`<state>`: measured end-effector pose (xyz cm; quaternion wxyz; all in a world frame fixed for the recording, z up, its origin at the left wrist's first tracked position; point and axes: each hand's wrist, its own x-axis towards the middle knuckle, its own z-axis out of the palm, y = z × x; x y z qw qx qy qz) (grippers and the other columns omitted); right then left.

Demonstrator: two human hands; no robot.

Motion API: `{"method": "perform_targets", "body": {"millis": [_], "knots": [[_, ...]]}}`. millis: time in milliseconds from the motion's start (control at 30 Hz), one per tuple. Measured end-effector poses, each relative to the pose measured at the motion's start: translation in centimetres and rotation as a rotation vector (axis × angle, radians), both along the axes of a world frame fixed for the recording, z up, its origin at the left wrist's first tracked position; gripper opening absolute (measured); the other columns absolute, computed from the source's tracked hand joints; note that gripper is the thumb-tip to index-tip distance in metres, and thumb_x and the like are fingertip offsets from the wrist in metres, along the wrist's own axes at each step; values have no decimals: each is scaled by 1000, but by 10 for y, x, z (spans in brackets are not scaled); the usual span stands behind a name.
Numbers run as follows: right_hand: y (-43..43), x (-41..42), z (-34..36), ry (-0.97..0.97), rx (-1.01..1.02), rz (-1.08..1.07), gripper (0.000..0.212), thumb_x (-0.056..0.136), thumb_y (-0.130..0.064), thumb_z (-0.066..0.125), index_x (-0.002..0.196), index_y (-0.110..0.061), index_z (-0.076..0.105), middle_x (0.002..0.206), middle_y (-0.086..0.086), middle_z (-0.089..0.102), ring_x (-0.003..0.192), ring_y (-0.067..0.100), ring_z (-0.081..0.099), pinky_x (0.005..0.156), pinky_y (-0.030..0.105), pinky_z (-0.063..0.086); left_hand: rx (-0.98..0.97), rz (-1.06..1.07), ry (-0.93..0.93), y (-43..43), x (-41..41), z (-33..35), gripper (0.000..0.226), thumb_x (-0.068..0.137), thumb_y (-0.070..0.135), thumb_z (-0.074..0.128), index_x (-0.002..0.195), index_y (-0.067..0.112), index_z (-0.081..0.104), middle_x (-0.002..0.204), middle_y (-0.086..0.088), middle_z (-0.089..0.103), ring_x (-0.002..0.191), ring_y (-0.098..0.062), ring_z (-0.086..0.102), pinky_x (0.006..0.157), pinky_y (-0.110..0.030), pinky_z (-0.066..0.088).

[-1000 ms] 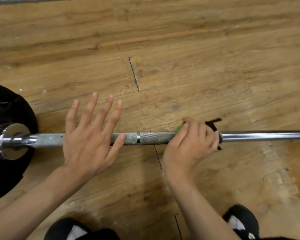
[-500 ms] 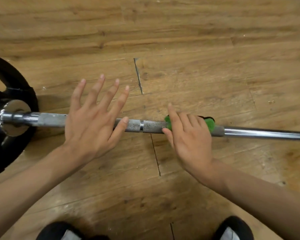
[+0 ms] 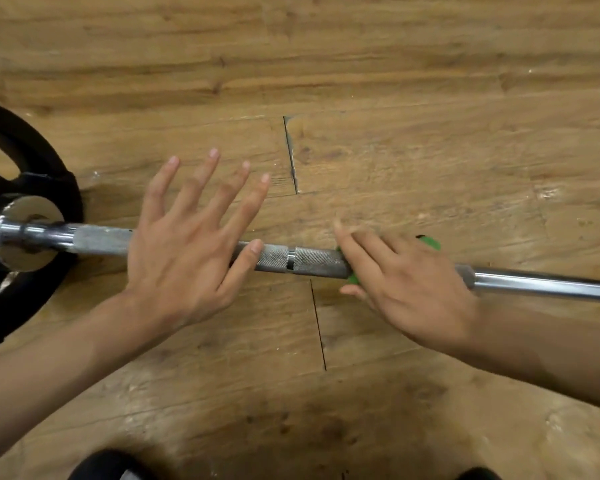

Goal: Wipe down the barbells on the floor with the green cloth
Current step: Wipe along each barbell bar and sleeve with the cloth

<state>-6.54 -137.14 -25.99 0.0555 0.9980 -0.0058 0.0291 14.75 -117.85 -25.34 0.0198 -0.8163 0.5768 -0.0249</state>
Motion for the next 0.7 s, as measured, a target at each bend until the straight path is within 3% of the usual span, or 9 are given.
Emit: {"method": "perform_targets", "body": {"millis": [133,367,567,700], "knots": [[26,43,-6,-37,24,36,67,105,-44,31,153,1,39,103,10,61,82,29,61,70,41,50,0,-13,9,-2,2,1,68,106,47,23,164,13,27,163,-17,41,156,-40,26,126,-59,10],[-68,-68,28,150,17,-32,65,105,-45,34,150,3,37,105,19,62,81,39,60,68,45,52,-19,0,11,-2,1,0,69,105,48,23,165,13,29,163,-16,41,156,-41,25,126,-59,10],[31,65,-4,8,114,52,64,104,-47,32,138,3,54,105,15,65,86,34,64,72,44,50,-12,-27,8,-1,4,0,68,106,48,20,165,14,25,164,-17,41,157,-41,24,127,-60,11],[-8,17,11,108,185,0,60,103,-47,34,136,-1,53,104,13,66,83,33,66,66,39,54,-14,-11,5,0,3,-1,70,105,47,24,166,13,21,165,-17,38,158,-41,21,128,-60,9]]}}
